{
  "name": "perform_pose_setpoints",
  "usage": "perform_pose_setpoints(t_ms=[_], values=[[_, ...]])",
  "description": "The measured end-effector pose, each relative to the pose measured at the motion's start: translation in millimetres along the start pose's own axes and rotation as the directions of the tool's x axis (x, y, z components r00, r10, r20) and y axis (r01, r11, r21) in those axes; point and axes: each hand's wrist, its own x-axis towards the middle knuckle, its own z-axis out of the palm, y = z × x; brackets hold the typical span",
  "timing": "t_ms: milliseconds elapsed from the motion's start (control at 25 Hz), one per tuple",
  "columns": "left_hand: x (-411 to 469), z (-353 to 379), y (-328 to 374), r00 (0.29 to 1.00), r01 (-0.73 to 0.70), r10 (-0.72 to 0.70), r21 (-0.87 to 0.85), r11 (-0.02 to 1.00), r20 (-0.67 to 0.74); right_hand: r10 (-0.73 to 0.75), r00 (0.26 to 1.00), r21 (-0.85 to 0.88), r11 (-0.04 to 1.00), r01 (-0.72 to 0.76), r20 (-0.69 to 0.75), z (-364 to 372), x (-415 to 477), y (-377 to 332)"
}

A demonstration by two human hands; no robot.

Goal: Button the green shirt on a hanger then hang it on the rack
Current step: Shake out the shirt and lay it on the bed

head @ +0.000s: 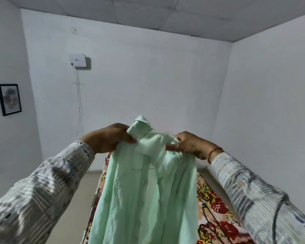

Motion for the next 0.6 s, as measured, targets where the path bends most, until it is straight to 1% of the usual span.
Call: perform_pose_setpoints(t_ms=[40, 80, 120, 160, 200, 240, 280, 320, 360, 400, 440, 480, 520, 560, 600], values=[[0.8, -6.9, -0.9, 1.0, -0.014, 0.017, 0.191, 0.982, -0.019, 0.018, 0.999, -0.133, 0.991, -0.013, 0.039, -4.4, -7.5, -1.8], [1.6, -9.8, 0.0, 0.997, -0.011, 0.044, 0.455, 0.89, -0.061, 0.031, 0.999, -0.258, 0.966, -0.024, 0.025, -9.4, -9.8, -2.4], [2.1, -7.9, 0.2, 0.992, 0.008, 0.08, 0.681, 0.733, -0.098, 0.025, 0.999, -0.357, 0.934, -0.032, -0.023, -12.5, -11.0, -3.3], [2.5, -3.4, 1.4, 0.979, 0.037, 0.14, 0.806, 0.591, -0.147, 0.014, 0.996, -0.443, 0.895, -0.05, -0.084, -13.9, -10.3, -4.8], [3.1, 1.1, 3.1, 0.956, 0.041, 0.226, 0.849, 0.526, -0.187, -0.009, 0.991, -0.516, 0.854, -0.063, -0.136, -13.5, -10.4, -7.5], [2.1, 4.4, 4.2, 0.929, 0.04, 0.293, 0.848, 0.528, -0.227, -0.028, 0.983, -0.537, 0.84, -0.074, -0.179, -11.0, -10.2, -8.8], [0.7, 7.3, 4.7, 0.903, 0.026, 0.338, 0.817, 0.575, -0.267, -0.022, 0.977, -0.467, 0.881, -0.083, -0.214, -9.0, -9.8, -8.0], [-0.9, 8.7, 4.4, 0.887, 0.021, 0.342, 0.767, 0.641, -0.31, 0.015, 0.967, -0.295, 0.951, -0.092, -0.255, -7.7, -10.1, -8.0], [-3.8, 10.9, 4.8, 0.889, 0.018, 0.317, 0.716, 0.698, -0.331, 0.082, 0.958, -0.077, 0.991, -0.107, -0.274, -6.6, -10.3, -6.6], [-5.3, 14.0, 4.2, 0.906, 0.011, 0.269, 0.655, 0.755, -0.326, 0.156, 0.95, 0.129, 0.984, -0.125, -0.27, -5.9, -11.7, -5.5], [-7.1, 17.2, 3.8, 0.933, -0.013, 0.217, 0.576, 0.817, -0.286, 0.21, 0.94, 0.275, 0.952, -0.133, -0.27, -6.2, -10.7, -2.6], [-9.5, 18.5, 3.9, 0.96, -0.051, 0.173, 0.467, 0.883, -0.222, 0.242, 0.925, 0.356, 0.925, -0.129, -0.293, -6.7, -6.6, 1.5], [-12.0, 18.9, 3.5, 0.98, -0.078, 0.135, 0.351, 0.933, -0.143, 0.24, 0.913, 0.368, 0.923, -0.11, -0.329, -7.3, -4.9, 4.7], [-14.4, 19.9, 1.8, 0.993, -0.095, 0.11, 0.244, 0.965, -0.05, 0.223, 0.893, 0.335, 0.938, -0.088, -0.391, -10.6, -4.3, 8.4], [-18.3, 22.4, 2.6, 0.995, -0.099, 0.098, 0.169, 0.981, 0.018, 0.177, 0.874, 0.258, 0.964, -0.061, -0.453, -16.3, -6.3, 10.5]])
